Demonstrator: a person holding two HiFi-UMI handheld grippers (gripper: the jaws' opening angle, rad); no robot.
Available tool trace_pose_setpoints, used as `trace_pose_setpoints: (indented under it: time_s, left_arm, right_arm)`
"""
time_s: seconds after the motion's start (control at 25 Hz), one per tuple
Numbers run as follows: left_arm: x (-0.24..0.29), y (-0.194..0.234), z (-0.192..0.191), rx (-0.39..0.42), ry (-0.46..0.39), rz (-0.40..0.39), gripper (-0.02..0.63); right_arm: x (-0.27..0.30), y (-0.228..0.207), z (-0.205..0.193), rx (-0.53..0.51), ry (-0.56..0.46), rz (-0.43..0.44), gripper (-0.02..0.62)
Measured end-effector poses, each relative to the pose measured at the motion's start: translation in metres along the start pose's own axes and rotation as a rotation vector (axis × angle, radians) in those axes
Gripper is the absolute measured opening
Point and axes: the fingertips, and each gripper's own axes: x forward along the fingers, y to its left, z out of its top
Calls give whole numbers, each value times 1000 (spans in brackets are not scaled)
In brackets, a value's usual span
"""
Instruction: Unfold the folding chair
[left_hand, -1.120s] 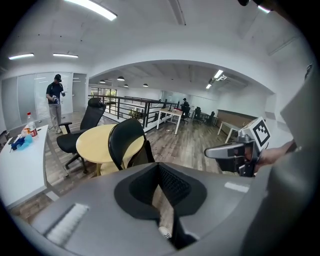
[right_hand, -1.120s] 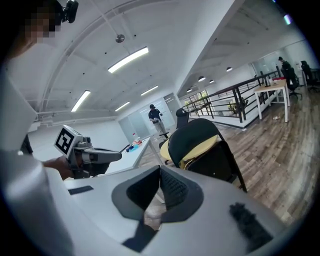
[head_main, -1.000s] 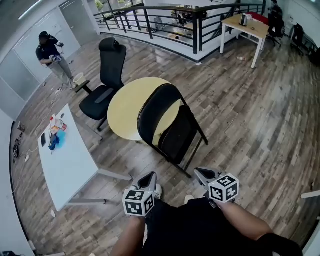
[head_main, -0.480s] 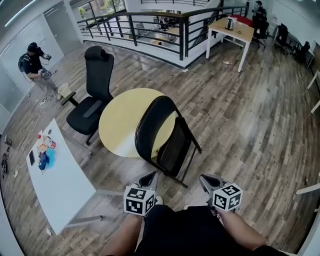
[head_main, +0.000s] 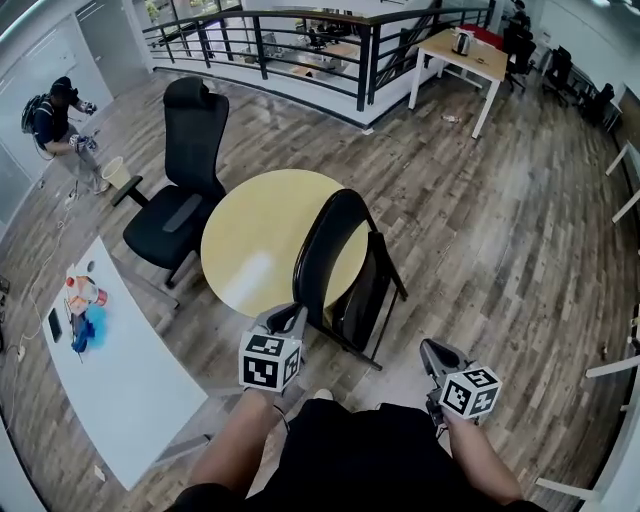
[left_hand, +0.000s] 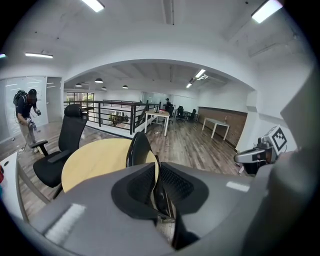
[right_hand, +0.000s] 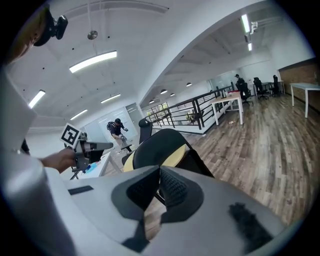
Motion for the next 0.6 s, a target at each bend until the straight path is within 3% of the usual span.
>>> trace_pose_setpoints:
  time_s: [0.16, 0.36, 0.6]
  left_arm:
    - [29, 38, 14, 1, 21, -13, 46]
    - [86, 72, 13, 35, 90, -50, 152]
    - [145, 97, 16, 31, 144, -77, 195]
  right_arm:
    - [-2, 8, 1, 2, -24, -67, 6]
    - [-16, 4, -13, 73, -62, -181, 6]
    - [-32, 2, -36, 144, -72, -291, 6]
